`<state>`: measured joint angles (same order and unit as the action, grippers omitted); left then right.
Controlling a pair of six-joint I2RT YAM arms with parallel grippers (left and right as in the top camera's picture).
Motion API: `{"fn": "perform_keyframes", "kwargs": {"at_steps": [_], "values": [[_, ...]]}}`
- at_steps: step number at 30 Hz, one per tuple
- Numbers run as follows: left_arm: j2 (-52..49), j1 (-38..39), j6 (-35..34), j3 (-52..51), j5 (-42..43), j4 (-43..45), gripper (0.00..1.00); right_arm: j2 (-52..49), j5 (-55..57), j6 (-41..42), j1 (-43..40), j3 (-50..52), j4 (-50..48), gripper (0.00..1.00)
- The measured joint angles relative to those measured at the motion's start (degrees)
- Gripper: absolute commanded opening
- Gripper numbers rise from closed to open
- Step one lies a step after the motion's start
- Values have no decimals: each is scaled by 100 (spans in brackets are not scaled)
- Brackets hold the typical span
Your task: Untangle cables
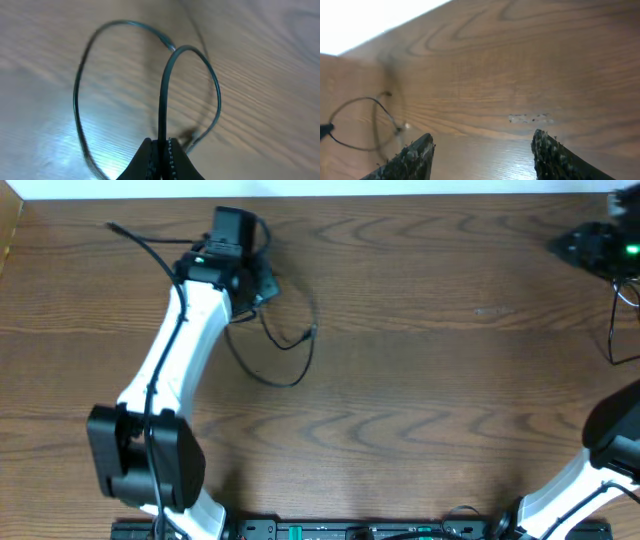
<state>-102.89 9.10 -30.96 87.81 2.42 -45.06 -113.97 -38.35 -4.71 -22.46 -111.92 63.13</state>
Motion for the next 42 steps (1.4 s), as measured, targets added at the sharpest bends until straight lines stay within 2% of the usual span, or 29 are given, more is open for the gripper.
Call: {"fn": "perform_keyframes", "kwargs": {"at_steps": [5,10,15,17,18,19,20,21,24,33,42], "values": [[-601,-149,-225,0,48,-11,7,0,522,-20,684,0,-63,60],[-1305,-129,-514,0,87,-151,8,0,944,-35,1025,0,-61,63],[-1563,-129,-452,0,92,-431,8,0,1156,-31,1178,0,-55,67],[-1561,-129,-308,0,90,-494,17,0,1215,-31,1178,0,-57,67],[-1556,-129,-249,0,92,-507,27,0,1239,-31,1176,0,-55,67],[-1556,-129,-184,0,94,-529,33,0,1257,-31,1172,0,-57,67],[-1556,-129,-120,0,98,-540,44,0,1272,-31,1172,0,-57,67],[-1550,-131,-44,0,107,-535,50,0,1283,-31,1172,0,-55,67],[-1471,-153,127,0,129,-485,57,0,1309,-31,1172,0,-55,67],[-1248,-702,944,0,188,-166,55,0,1464,-31,1172,2,7,68],[-1250,-1617,2839,2,931,140,53,0,1482,-33,1172,87,7,68]]}}
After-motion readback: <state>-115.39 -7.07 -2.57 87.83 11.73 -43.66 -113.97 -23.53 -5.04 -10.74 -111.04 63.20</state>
